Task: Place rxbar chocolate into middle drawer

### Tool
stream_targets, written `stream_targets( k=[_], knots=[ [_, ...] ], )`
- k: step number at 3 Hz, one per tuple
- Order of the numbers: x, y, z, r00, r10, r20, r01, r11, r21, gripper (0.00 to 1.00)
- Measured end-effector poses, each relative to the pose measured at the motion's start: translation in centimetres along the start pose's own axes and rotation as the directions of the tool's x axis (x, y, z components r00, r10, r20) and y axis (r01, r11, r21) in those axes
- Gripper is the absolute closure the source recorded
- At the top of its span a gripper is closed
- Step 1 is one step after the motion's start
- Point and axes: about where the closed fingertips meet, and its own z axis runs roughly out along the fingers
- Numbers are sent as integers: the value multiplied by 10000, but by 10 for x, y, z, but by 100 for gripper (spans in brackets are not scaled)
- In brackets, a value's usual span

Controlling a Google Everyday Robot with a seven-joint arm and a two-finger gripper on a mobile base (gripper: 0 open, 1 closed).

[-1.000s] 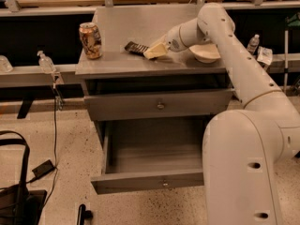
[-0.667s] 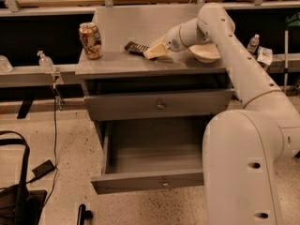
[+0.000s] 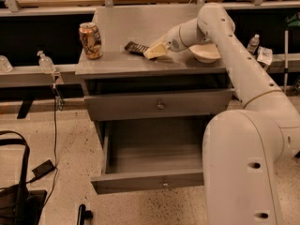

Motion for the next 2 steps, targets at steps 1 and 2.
stream_targets(
  k=[1,2],
  knots=[
    [0,0,0,10000,0,0,0,10000,0,100],
    [0,0,0,10000,0,0,0,10000,-2,100]
  ],
)
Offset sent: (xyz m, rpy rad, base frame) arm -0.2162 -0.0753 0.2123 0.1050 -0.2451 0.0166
